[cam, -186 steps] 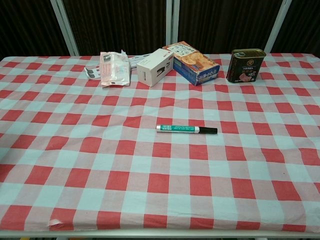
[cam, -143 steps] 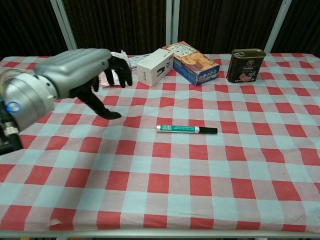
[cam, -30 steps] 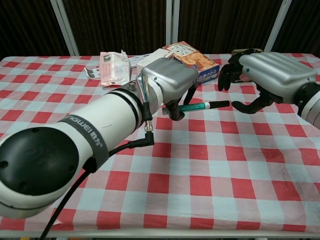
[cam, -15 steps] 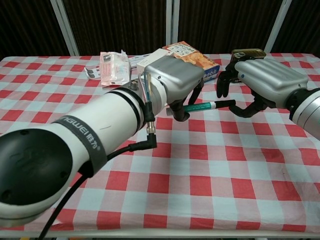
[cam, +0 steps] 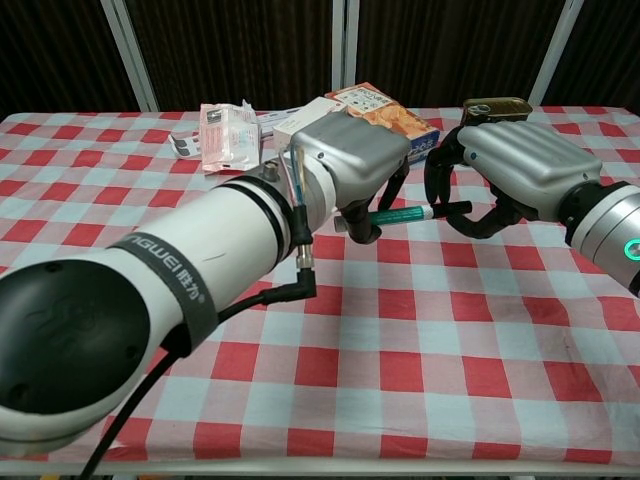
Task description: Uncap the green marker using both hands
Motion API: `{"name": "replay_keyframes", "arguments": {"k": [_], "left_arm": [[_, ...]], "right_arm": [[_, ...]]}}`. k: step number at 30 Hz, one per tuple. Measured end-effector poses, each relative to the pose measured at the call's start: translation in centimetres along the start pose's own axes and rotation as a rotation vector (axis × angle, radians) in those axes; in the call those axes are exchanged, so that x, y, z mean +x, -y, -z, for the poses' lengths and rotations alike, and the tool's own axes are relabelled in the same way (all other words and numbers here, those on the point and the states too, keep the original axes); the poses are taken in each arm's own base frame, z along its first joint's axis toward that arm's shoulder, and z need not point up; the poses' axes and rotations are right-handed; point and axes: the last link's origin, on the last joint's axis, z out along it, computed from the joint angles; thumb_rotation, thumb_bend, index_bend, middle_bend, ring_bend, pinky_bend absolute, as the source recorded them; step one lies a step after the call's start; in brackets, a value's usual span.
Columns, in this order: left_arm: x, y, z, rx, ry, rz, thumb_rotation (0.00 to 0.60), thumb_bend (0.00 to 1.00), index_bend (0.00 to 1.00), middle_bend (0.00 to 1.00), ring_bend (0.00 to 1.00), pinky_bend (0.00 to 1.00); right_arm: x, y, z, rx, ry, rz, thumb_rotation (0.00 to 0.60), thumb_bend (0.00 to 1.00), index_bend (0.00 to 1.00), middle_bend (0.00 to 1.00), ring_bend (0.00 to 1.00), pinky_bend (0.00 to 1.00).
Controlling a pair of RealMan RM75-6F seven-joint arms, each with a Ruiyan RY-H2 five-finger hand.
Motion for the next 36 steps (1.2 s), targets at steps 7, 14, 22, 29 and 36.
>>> {"name": "replay_keyframes", "arguments": {"k": [7,14,22,29,36], "left_arm": [[0.2,0.1,0.2,-0.001,-0.010,0.008,0.600,0.43,0.56,0.61,0.94,0.91],[0.4,0.3,0.3,-0.003,-0.022,0.012,0.600,0.43,0.56,0.61,0.94,0.91],[0.0,2.1,0.6,0.031,-0.028,0.020,0.600,0.43,0.56,0.61,0.94,0.91],[-1.2,3.9,1.2,0.055,-0.016,0.014,0.600,0.43,0.56,0.61,0.94,0.91],[-4.0,6.2,1.7,0.081,0.018,0.022,0.600,0.43,0.55,0.61,0.94,0.90]], "right_arm": [[-0.1,-0.1,0.0,0.000,0.000,-0.007,0.600,0.28,0.59,0.54,0.21,0.10],[0.1,-0.2,-0.1,0.000,-0.027,-0.019,0.600,0.31,0.68,0.64,0.29,0.13],[-0.2,-1.5,0.5,-0.033,-0.034,-0.020,0.600,0.33,0.73,0.68,0.32,0.15],[-0.7,-3.1,1.3,-0.071,-0.029,-0.035,0.600,0.33,0.73,0.68,0.32,0.15],[-1.8,-4.1,1.6,-0.098,-0.007,-0.035,0.600,0.33,0.74,0.68,0.32,0.15]]}}
